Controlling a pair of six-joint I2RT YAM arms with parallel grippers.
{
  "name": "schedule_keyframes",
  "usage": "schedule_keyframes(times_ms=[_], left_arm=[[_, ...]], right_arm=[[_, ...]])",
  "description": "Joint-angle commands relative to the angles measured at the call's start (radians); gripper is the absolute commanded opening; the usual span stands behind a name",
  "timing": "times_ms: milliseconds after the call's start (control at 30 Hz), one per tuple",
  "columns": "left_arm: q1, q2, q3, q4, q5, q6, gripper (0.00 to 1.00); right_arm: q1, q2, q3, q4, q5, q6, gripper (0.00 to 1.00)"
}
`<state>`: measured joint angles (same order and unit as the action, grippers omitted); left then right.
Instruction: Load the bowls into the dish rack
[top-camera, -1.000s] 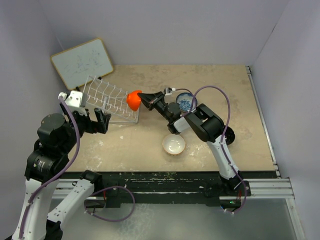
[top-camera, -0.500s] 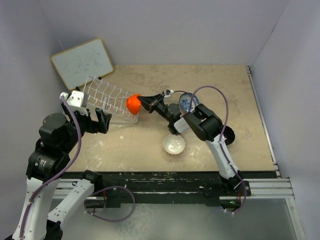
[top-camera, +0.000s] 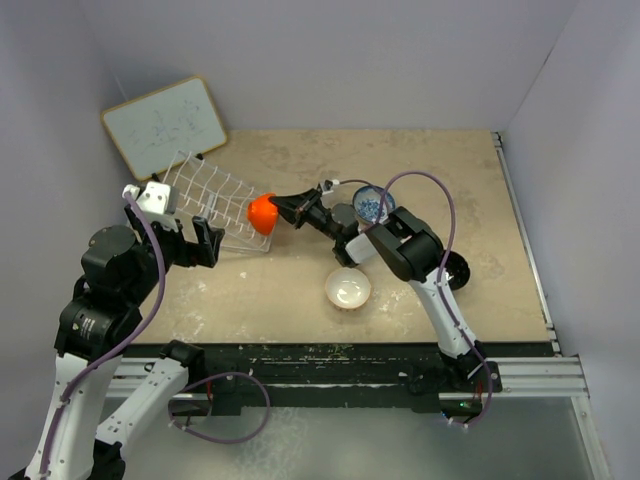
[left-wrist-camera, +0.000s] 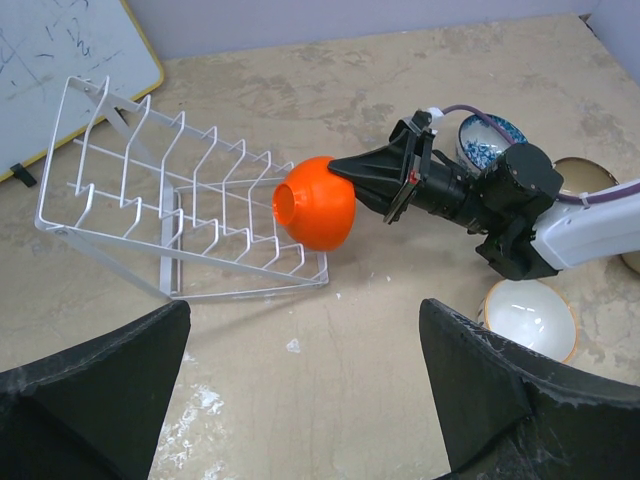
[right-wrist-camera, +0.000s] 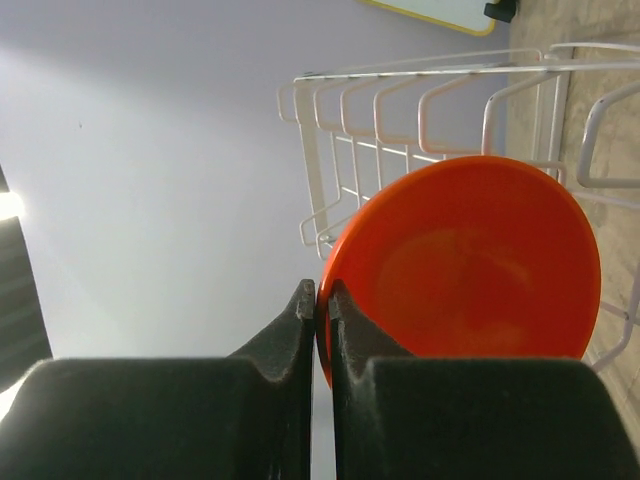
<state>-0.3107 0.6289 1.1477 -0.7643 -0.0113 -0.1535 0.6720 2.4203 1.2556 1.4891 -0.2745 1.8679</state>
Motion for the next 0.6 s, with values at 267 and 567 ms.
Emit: schedule_keyframes(times_ms=[267,567], left_arm=[[-0.005,-0.005,0.010,0.045,0.008,0.000,0.99],[-0.005,-0.004,0.014,0.048,0.010,0.003,0.99]], right_arm=[[0.004,-0.118,-0.009,-0.133,-0.043,-0.055,0.08],[0.001,-0.146,0.051,-0.285,0.036,-0.156,0.00]])
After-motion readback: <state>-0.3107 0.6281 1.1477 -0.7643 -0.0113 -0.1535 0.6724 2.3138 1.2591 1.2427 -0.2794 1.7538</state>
